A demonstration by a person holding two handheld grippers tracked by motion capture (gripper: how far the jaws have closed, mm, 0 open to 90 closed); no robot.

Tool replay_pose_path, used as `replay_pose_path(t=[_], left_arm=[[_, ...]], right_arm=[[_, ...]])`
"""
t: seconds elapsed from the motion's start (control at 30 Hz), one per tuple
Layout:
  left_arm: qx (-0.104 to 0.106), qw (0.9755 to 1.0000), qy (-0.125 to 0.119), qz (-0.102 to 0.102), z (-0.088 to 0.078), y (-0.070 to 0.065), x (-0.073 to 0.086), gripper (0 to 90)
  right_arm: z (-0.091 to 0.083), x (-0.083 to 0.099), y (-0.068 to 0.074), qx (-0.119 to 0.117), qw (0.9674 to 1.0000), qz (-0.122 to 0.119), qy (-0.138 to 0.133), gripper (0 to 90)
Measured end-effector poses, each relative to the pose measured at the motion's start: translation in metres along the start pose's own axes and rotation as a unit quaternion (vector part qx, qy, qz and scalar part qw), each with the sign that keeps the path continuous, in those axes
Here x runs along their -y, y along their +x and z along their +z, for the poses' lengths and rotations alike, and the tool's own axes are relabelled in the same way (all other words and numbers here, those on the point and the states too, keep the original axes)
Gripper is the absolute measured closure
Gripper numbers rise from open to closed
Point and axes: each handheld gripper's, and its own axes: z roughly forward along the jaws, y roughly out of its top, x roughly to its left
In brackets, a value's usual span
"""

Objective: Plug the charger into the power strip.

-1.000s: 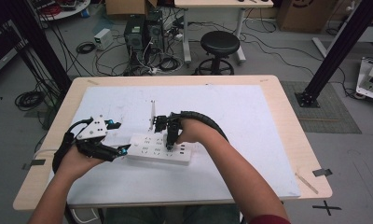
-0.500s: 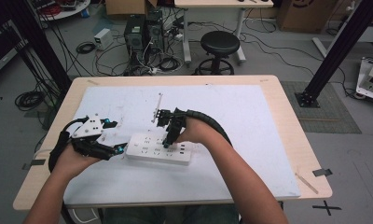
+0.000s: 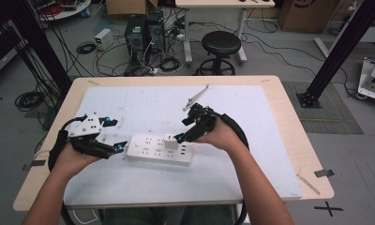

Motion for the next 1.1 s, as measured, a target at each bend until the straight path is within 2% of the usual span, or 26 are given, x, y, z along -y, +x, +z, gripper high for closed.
replay_pose_path(t=[0.1, 0.13, 0.2, 0.33, 0.43, 0.5, 0.7, 1.1], left_arm=[[0.003, 1.0, -0.006, -0.002, 0.001, 0.001, 0.0, 19.3], [0.002, 0.9999, -0.009, -0.005, 0.003, 0.003, 0.0, 19.2], [0.003, 0.9999, -0.012, -0.007, 0.004, 0.004, 0.0, 19.3], [0.003, 0.9999, -0.014, -0.009, 0.006, 0.006, 0.001, 19.2], [0.003, 0.9998, -0.017, -0.013, 0.007, 0.007, 0.001, 19.3], [0.005, 0.9998, -0.016, -0.012, 0.008, 0.006, 0.0, 19.3], [0.003, 0.9998, -0.017, -0.01, 0.008, 0.004, -0.003, 19.3], [0.003, 0.9999, -0.014, -0.006, 0.008, 0.004, -0.006, 19.3]], right_arm=[[-0.002, 0.005, -0.001, -0.002, 1.0, 0.005, -0.009, 22.0], [-0.01, 0.02, -0.003, -0.005, 0.9991, 0.011, -0.039, 20.7], [-0.012, 0.022, -0.003, -0.005, 0.9988, 0.015, -0.046, 20.7], [-0.019, 0.035, 0.0, -0.015, 0.9964, 0.019, -0.081, 20.7], [-0.021, 0.037, 0.001, -0.017, 0.9959, 0.017, -0.087, 20.7], [-0.028, 0.047, 0.005, -0.014, 0.993, 0.023, -0.115, 20.6], [-0.032, 0.049, 0.007, -0.009, 0.9921, 0.022, -0.123, 20.6], [-0.032, 0.048, 0.006, -0.011, 0.9924, 0.024, -0.12, 20.7]])
